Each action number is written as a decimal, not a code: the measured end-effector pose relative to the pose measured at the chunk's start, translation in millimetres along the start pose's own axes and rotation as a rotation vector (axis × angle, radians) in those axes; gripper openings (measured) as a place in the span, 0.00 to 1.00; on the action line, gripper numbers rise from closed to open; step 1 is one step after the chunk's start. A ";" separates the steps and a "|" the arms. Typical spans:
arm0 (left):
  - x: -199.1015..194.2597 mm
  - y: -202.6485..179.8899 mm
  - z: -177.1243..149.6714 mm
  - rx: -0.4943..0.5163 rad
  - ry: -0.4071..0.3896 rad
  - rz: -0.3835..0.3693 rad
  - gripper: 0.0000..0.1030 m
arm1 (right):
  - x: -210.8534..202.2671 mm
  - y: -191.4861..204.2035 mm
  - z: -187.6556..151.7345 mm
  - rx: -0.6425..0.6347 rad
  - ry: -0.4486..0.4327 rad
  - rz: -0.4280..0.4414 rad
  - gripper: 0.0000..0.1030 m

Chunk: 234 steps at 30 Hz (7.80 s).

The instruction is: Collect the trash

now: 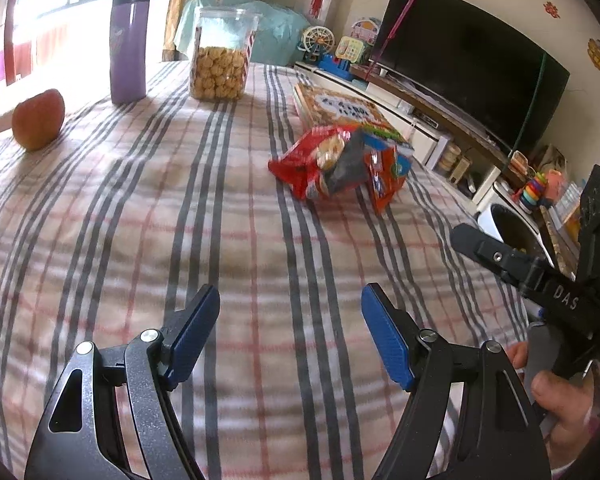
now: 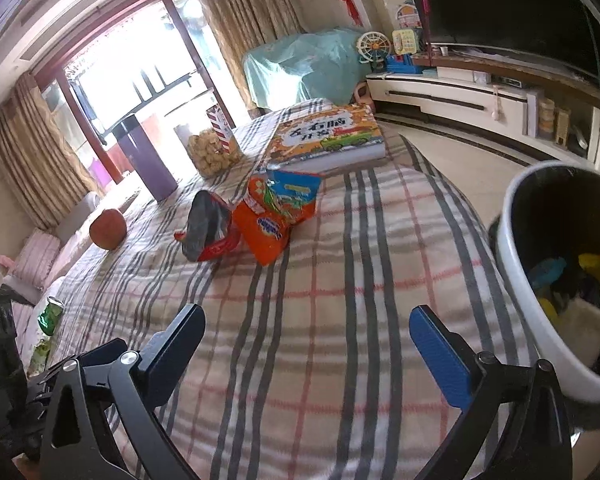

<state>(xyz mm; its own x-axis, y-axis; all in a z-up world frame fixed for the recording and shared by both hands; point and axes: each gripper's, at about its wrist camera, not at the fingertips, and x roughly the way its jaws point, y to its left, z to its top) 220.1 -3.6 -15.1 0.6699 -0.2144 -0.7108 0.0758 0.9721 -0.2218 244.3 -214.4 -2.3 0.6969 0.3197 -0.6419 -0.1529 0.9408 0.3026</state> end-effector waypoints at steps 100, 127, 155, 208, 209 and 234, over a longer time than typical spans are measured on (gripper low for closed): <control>-6.9 -166.5 -26.8 0.324 0.037 -0.244 0.03 | -145.9 -101.3 -48.5 0.174 -0.165 -0.071 0.15; 5.9 -220.7 -12.1 0.399 0.033 -0.282 0.03 | -157.7 -148.6 -37.6 0.217 -0.173 -0.150 0.15; 31.4 -258.0 3.8 0.433 0.034 -0.286 0.03 | -145.4 -170.5 -12.4 0.203 -0.161 -0.198 0.15; 70.3 -284.2 17.7 0.451 0.095 -0.256 0.04 | -111.4 -196.7 8.1 0.203 -0.040 -0.238 0.21; 70.4 -285.1 18.2 0.451 0.097 -0.252 0.07 | -111.7 -197.7 8.6 0.210 -0.039 -0.234 0.22; -14.0 -193.9 -19.7 0.247 -0.034 -0.250 0.74 | -176.4 -146.6 -37.5 0.275 -0.230 -0.211 0.89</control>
<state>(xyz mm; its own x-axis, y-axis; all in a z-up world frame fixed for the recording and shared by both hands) 181.4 -191.0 24.7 0.6318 -0.4492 -0.6317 0.4140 0.8845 -0.2149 117.5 -404.5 40.2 0.8363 0.0601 -0.5450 0.1812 0.9078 0.3782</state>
